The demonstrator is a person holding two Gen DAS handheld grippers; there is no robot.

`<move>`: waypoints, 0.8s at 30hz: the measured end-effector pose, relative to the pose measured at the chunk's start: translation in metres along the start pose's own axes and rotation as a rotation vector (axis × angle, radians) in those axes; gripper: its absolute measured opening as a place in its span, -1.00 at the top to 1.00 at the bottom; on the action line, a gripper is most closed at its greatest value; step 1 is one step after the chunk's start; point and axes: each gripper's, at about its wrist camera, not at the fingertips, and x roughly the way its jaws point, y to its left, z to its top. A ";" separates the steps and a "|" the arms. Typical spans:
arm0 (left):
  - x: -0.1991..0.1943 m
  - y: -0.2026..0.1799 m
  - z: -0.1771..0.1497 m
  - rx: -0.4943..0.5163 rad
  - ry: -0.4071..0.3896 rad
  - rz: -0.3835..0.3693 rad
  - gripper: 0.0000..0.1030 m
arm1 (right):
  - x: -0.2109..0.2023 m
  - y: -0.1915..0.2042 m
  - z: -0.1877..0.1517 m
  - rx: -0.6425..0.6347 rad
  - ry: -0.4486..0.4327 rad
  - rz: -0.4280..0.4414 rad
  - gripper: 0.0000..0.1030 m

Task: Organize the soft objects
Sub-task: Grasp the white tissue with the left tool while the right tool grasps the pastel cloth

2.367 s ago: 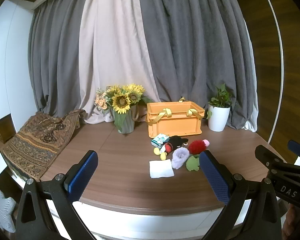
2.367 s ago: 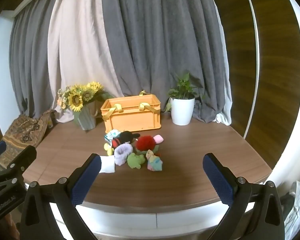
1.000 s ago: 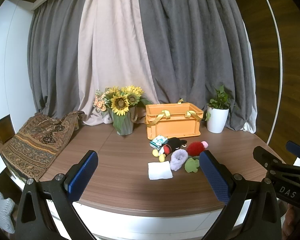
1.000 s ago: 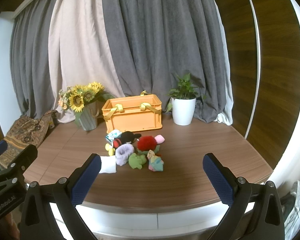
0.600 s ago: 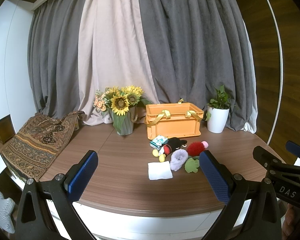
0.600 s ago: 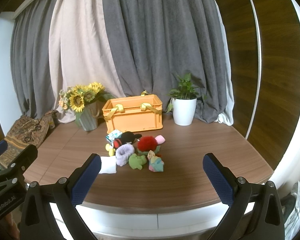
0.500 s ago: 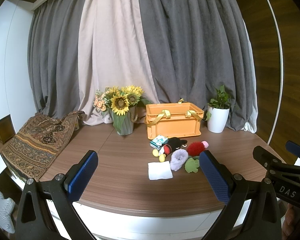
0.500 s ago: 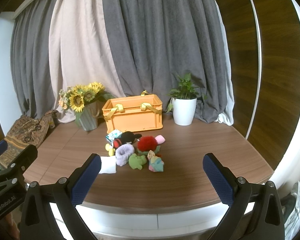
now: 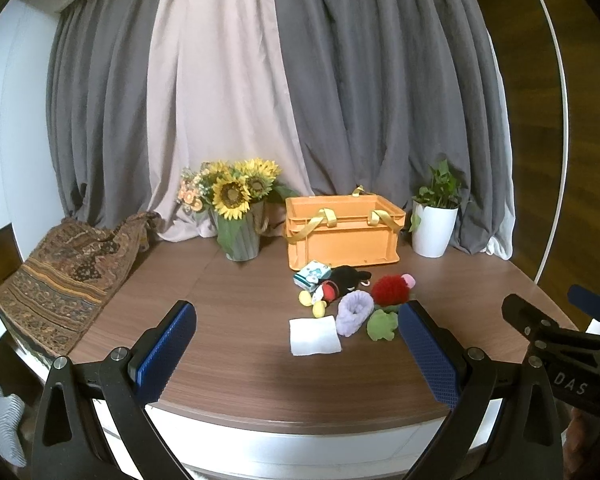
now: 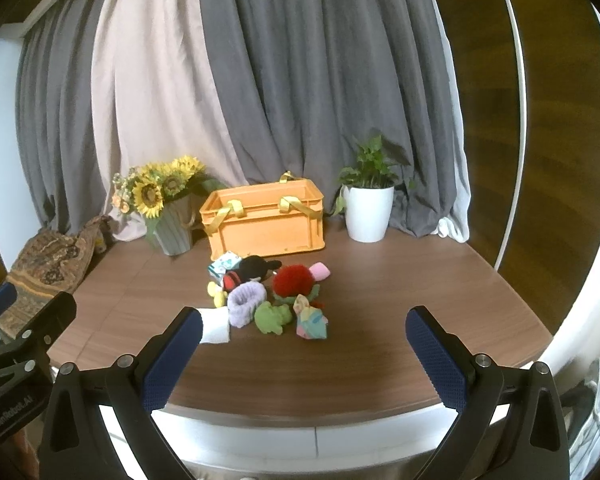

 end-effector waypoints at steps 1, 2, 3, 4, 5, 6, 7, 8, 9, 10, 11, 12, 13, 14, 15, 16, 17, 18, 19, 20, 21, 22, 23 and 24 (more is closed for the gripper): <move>0.004 0.000 -0.001 0.002 0.003 0.000 -1.00 | 0.007 0.001 -0.002 0.003 0.013 -0.006 -0.99; 0.009 0.000 -0.002 0.003 0.009 -0.003 -1.00 | 0.010 0.001 -0.002 0.005 0.019 -0.007 -0.99; 0.015 0.000 -0.003 0.002 0.017 -0.007 -0.99 | 0.014 0.001 -0.003 0.008 0.028 -0.009 -0.99; 0.022 0.001 -0.003 -0.002 0.027 -0.014 -0.99 | 0.018 0.001 -0.004 0.010 0.033 -0.012 -0.99; 0.027 0.001 -0.004 -0.003 0.034 -0.018 -0.99 | 0.025 0.002 -0.004 0.017 0.044 -0.018 -0.99; 0.033 0.002 -0.004 -0.002 0.041 -0.022 -0.99 | 0.028 0.000 -0.003 0.021 0.047 -0.018 -0.99; 0.041 0.002 -0.005 0.002 0.048 -0.027 -0.99 | 0.036 0.000 -0.002 0.029 0.056 -0.023 -0.99; 0.047 0.002 -0.004 0.011 0.050 -0.032 -0.99 | 0.040 0.001 -0.002 0.031 0.060 -0.025 -0.99; 0.054 0.002 -0.004 0.023 0.050 -0.032 -0.99 | 0.044 0.001 -0.001 0.032 0.063 -0.027 -0.99; 0.063 0.001 -0.003 0.038 0.049 -0.032 -0.99 | 0.054 0.004 0.000 0.030 0.071 -0.037 -0.99; 0.072 0.000 -0.002 0.052 0.052 -0.036 -0.99 | 0.058 0.004 0.000 0.030 0.073 -0.040 -0.99; 0.083 0.000 -0.001 0.063 0.056 -0.043 -0.98 | 0.064 0.005 0.001 0.030 0.075 -0.044 -0.99; 0.090 0.000 -0.001 0.069 0.060 -0.047 -0.97 | 0.074 0.007 0.002 0.029 0.082 -0.052 -0.99; 0.100 -0.001 -0.001 0.074 0.068 -0.052 -0.94 | 0.080 0.007 0.002 0.029 0.087 -0.055 -0.99; 0.112 -0.001 -0.001 0.077 0.083 -0.062 -0.92 | 0.086 0.008 0.003 0.031 0.091 -0.056 -0.99; 0.119 -0.001 -0.002 0.076 0.096 -0.069 -0.91 | 0.099 0.008 0.003 0.036 0.106 -0.062 -0.99; 0.127 0.000 -0.003 0.075 0.112 -0.078 -0.89 | 0.104 0.008 0.003 0.041 0.112 -0.064 -0.99; 0.136 0.000 -0.004 0.073 0.126 -0.086 -0.89 | 0.110 0.008 0.002 0.047 0.119 -0.065 -0.99; 0.145 0.000 -0.006 0.074 0.138 -0.089 -0.88 | 0.121 0.008 0.001 0.055 0.133 -0.073 -0.99; 0.152 0.000 -0.008 0.081 0.150 -0.092 -0.86 | 0.130 0.008 0.001 0.059 0.142 -0.077 -0.99; 0.162 -0.001 -0.010 0.093 0.163 -0.098 -0.83 | 0.137 0.008 -0.001 0.062 0.149 -0.084 -0.99; 0.168 -0.002 -0.012 0.103 0.170 -0.099 -0.82 | 0.141 0.008 -0.001 0.064 0.154 -0.088 -0.99; 0.176 -0.003 -0.014 0.114 0.179 -0.102 -0.81 | 0.151 0.008 -0.002 0.066 0.167 -0.099 -0.99; 0.181 -0.004 -0.016 0.121 0.183 -0.104 -0.80 | 0.154 0.007 -0.003 0.067 0.172 -0.104 -0.99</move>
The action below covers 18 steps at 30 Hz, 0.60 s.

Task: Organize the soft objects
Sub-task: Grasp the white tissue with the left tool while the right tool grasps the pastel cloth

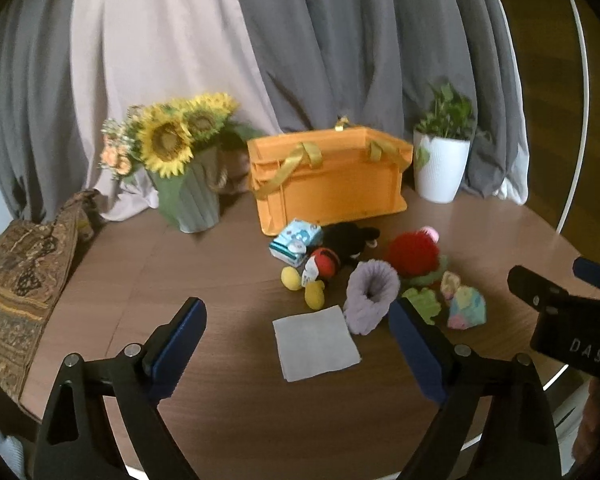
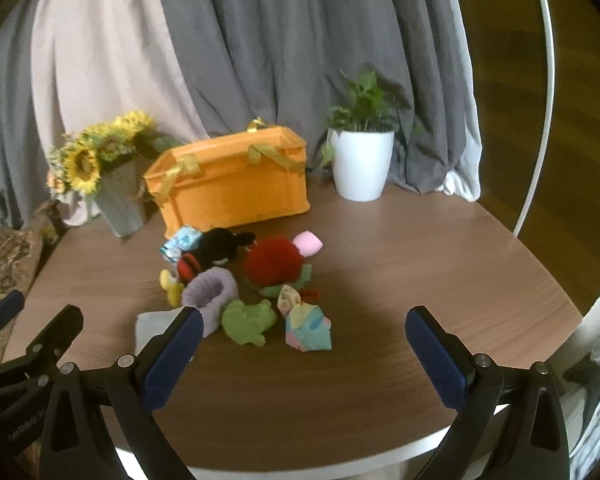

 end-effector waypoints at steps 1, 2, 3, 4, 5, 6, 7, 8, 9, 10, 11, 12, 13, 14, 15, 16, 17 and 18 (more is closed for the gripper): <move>0.008 0.000 -0.001 0.010 0.010 -0.003 -0.79 | 0.009 0.001 0.000 0.001 0.014 -0.012 -0.99; 0.016 0.001 -0.002 0.017 0.023 -0.010 -0.77 | 0.017 0.002 -0.001 0.003 0.027 -0.020 -0.98; 0.023 0.002 -0.003 0.020 0.035 -0.019 -0.75 | 0.020 0.003 -0.001 0.006 0.033 -0.025 -0.96; 0.030 0.003 -0.004 0.021 0.049 -0.030 -0.74 | 0.026 0.004 -0.001 0.010 0.043 -0.033 -0.94; 0.036 0.005 -0.006 0.021 0.063 -0.042 -0.72 | 0.032 0.005 -0.002 0.018 0.056 -0.042 -0.94; 0.042 0.006 -0.008 0.020 0.076 -0.054 -0.70 | 0.036 0.005 -0.003 0.024 0.066 -0.046 -0.92; 0.048 0.007 -0.009 0.023 0.088 -0.065 -0.70 | 0.042 0.007 -0.004 0.029 0.077 -0.050 -0.91; 0.055 0.007 -0.011 0.030 0.102 -0.075 -0.69 | 0.048 0.008 -0.006 0.034 0.088 -0.059 -0.91; 0.061 0.007 -0.013 0.035 0.114 -0.081 -0.66 | 0.050 0.009 -0.007 0.034 0.094 -0.065 -0.90; 0.066 0.007 -0.015 0.038 0.125 -0.086 -0.64 | 0.056 0.011 -0.009 0.036 0.108 -0.078 -0.89; 0.072 0.007 -0.017 0.039 0.138 -0.091 -0.60 | 0.060 0.011 -0.010 0.036 0.114 -0.086 -0.89; 0.078 0.006 -0.019 0.039 0.154 -0.096 -0.59 | 0.063 0.012 -0.010 0.037 0.118 -0.094 -0.88; 0.083 0.005 -0.021 0.038 0.169 -0.099 -0.59 | 0.067 0.012 -0.012 0.036 0.124 -0.102 -0.87; 0.089 0.004 -0.023 0.033 0.184 -0.102 -0.59 | 0.072 0.012 -0.013 0.033 0.134 -0.108 -0.87; 0.092 0.003 -0.024 0.028 0.194 -0.103 -0.59 | 0.076 0.012 -0.014 0.029 0.143 -0.110 -0.85; 0.097 0.002 -0.026 0.021 0.206 -0.104 -0.58 | 0.081 0.011 -0.014 0.025 0.154 -0.108 -0.82; 0.101 0.000 -0.027 0.016 0.217 -0.105 -0.56 | 0.084 0.010 -0.015 0.023 0.160 -0.107 -0.81; 0.105 -0.003 -0.029 0.011 0.225 -0.102 -0.53 | 0.088 0.009 -0.015 0.022 0.167 -0.105 -0.80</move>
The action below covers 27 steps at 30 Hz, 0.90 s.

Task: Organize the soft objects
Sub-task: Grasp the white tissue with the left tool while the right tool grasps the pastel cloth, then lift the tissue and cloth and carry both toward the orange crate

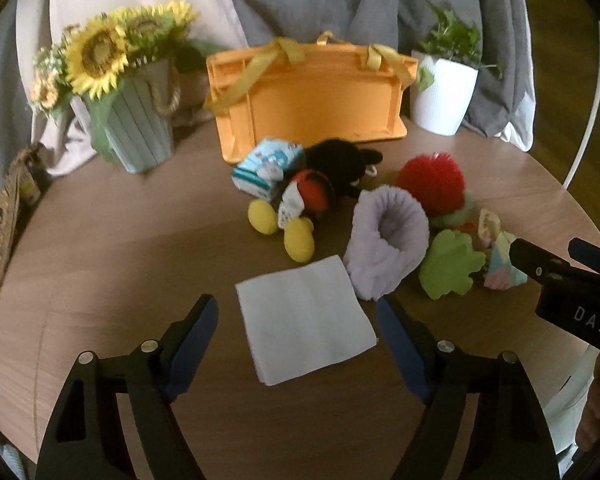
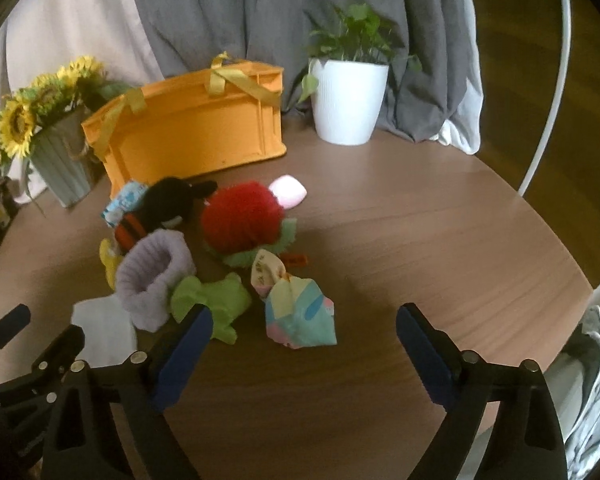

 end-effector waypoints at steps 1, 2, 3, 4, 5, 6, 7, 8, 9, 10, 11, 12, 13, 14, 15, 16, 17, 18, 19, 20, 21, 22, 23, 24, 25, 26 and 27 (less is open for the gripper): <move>0.004 -0.002 -0.001 -0.007 0.007 0.004 -0.52 | 0.005 -0.001 0.001 -0.001 0.005 0.007 -0.79; 0.007 -0.004 -0.002 -0.014 0.013 0.012 -0.51 | 0.010 -0.003 0.001 -0.003 0.014 0.016 -0.77; 0.011 -0.006 -0.002 -0.022 0.022 0.023 -0.50 | 0.013 -0.005 0.001 -0.003 0.021 0.025 -0.73; 0.014 -0.006 -0.004 -0.039 0.033 0.031 -0.49 | 0.020 -0.006 0.002 -0.009 0.039 0.043 -0.69; 0.017 -0.008 -0.005 -0.054 0.040 0.032 -0.49 | 0.024 -0.007 0.003 -0.017 0.053 0.053 -0.68; 0.020 -0.009 -0.006 -0.064 0.049 0.034 -0.48 | 0.027 -0.007 0.003 -0.022 0.061 0.059 -0.68; 0.023 -0.010 -0.007 -0.068 0.056 0.041 -0.47 | 0.032 -0.008 0.004 -0.033 0.076 0.074 -0.65; 0.026 -0.011 -0.008 -0.072 0.066 0.050 -0.43 | 0.035 -0.009 0.004 -0.039 0.083 0.083 -0.62; 0.028 -0.012 -0.009 -0.079 0.073 0.057 -0.40 | 0.036 -0.009 0.004 -0.041 0.088 0.088 -0.59; 0.031 -0.011 -0.011 -0.094 0.082 0.062 -0.39 | 0.039 -0.009 0.004 -0.046 0.096 0.099 -0.56; 0.033 -0.011 -0.012 -0.102 0.089 0.064 -0.38 | 0.041 -0.008 0.004 -0.055 0.103 0.108 -0.54; 0.034 -0.010 -0.013 -0.106 0.092 0.069 -0.36 | 0.043 -0.007 0.004 -0.063 0.106 0.111 -0.51; 0.035 -0.009 -0.013 -0.112 0.094 0.079 -0.35 | 0.044 -0.006 0.004 -0.079 0.126 0.119 -0.48; 0.036 -0.009 -0.014 -0.116 0.096 0.084 -0.32 | 0.046 -0.004 0.003 -0.088 0.130 0.125 -0.46; 0.038 -0.008 -0.015 -0.119 0.101 0.086 -0.26 | 0.047 -0.004 0.002 -0.092 0.133 0.130 -0.44; 0.039 -0.009 -0.016 -0.125 0.103 0.080 -0.24 | 0.048 -0.003 0.002 -0.097 0.139 0.138 -0.39; 0.038 -0.008 -0.016 -0.131 0.098 0.080 -0.19 | 0.050 -0.002 0.001 -0.102 0.146 0.145 -0.37; 0.038 -0.009 -0.017 -0.131 0.097 0.083 -0.11 | 0.051 -0.002 0.000 -0.105 0.151 0.147 -0.31; 0.038 -0.010 -0.016 -0.129 0.094 0.082 -0.06 | 0.053 -0.001 0.000 -0.106 0.161 0.156 -0.24; 0.037 -0.010 -0.016 -0.129 0.092 0.078 0.10 | 0.054 -0.002 -0.001 -0.105 0.167 0.161 -0.20; 0.037 -0.010 -0.016 -0.130 0.090 0.073 0.28 | 0.055 -0.003 -0.001 -0.103 0.171 0.162 -0.13; 0.036 -0.010 -0.016 -0.130 0.088 0.070 0.37 | 0.056 -0.004 -0.001 -0.100 0.175 0.161 -0.07; 0.036 -0.010 -0.016 -0.129 0.089 0.064 0.53 | 0.056 -0.005 -0.001 -0.098 0.178 0.166 -0.03; 0.036 -0.010 -0.015 -0.128 0.091 0.058 0.62 | 0.057 -0.005 -0.001 -0.099 0.180 0.168 0.05; 0.035 -0.010 -0.015 -0.129 0.092 0.053 0.66 | 0.056 -0.005 -0.001 -0.103 0.182 0.168 0.11; 0.035 -0.010 -0.015 -0.131 0.094 0.050 0.75 | 0.056 -0.005 -0.001 -0.104 0.182 0.170 0.12; 0.035 -0.010 -0.014 -0.134 0.096 0.045 0.77 | 0.055 -0.005 -0.001 -0.103 0.183 0.175 0.15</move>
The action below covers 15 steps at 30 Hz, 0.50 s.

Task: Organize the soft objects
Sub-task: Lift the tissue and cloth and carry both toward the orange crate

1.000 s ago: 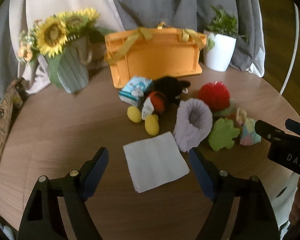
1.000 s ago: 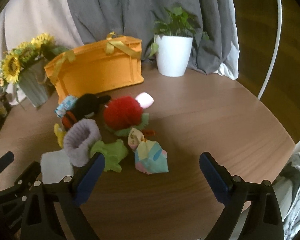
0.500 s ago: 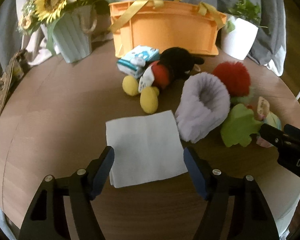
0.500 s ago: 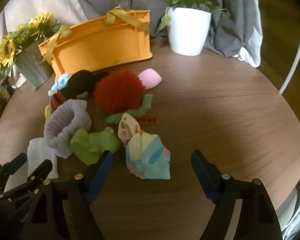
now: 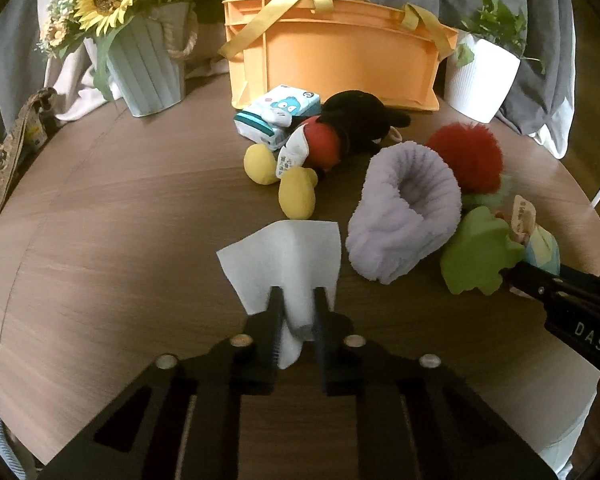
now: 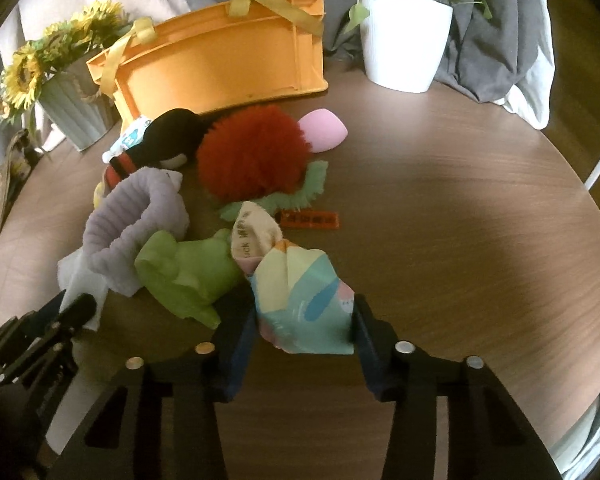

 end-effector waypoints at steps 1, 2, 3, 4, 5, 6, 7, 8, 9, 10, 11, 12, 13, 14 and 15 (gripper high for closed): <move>-0.001 0.000 0.001 -0.004 0.004 -0.008 0.78 | 0.000 0.000 0.000 0.001 0.000 0.003 0.18; -0.003 -0.001 0.001 -0.007 0.003 -0.011 0.78 | -0.002 0.000 0.000 0.002 -0.001 0.010 0.18; -0.006 -0.001 0.002 -0.008 -0.002 -0.012 0.78 | -0.004 0.000 0.000 0.001 -0.004 0.015 0.18; -0.008 -0.001 0.003 -0.009 -0.006 -0.010 0.78 | -0.005 0.000 0.001 -0.001 -0.006 0.016 0.19; -0.010 -0.001 0.004 -0.011 -0.012 -0.009 0.78 | -0.009 0.001 0.002 -0.004 -0.014 0.020 0.19; -0.013 -0.001 0.005 -0.013 -0.018 -0.013 0.78 | -0.012 0.001 0.004 -0.009 -0.023 0.021 0.19; -0.017 -0.002 0.008 -0.012 -0.025 -0.019 0.78 | -0.014 0.002 0.004 -0.011 -0.028 0.022 0.19; -0.020 -0.002 0.009 -0.011 -0.035 -0.021 0.78 | -0.018 0.002 0.006 -0.012 -0.036 0.025 0.19; -0.024 -0.003 0.012 -0.009 -0.046 -0.022 0.78 | -0.021 0.002 0.007 -0.012 -0.042 0.029 0.19; -0.027 -0.004 0.014 -0.007 -0.056 -0.023 0.78 | -0.025 0.003 0.009 -0.011 -0.050 0.036 0.19; -0.031 -0.004 0.016 -0.007 -0.066 -0.025 0.78 | -0.030 0.003 0.012 -0.014 -0.063 0.043 0.19; -0.034 -0.004 0.018 -0.007 -0.076 -0.029 0.78 | -0.034 0.004 0.014 -0.016 -0.073 0.047 0.19; -0.038 -0.004 0.021 -0.009 -0.085 -0.033 0.78 | -0.036 0.004 0.016 -0.018 -0.079 0.052 0.19; -0.042 -0.003 0.024 -0.011 -0.099 -0.035 0.78 | -0.041 0.005 0.019 -0.021 -0.091 0.060 0.19; -0.047 -0.003 0.028 -0.013 -0.112 -0.037 0.78 | -0.043 0.006 0.020 -0.023 -0.099 0.066 0.19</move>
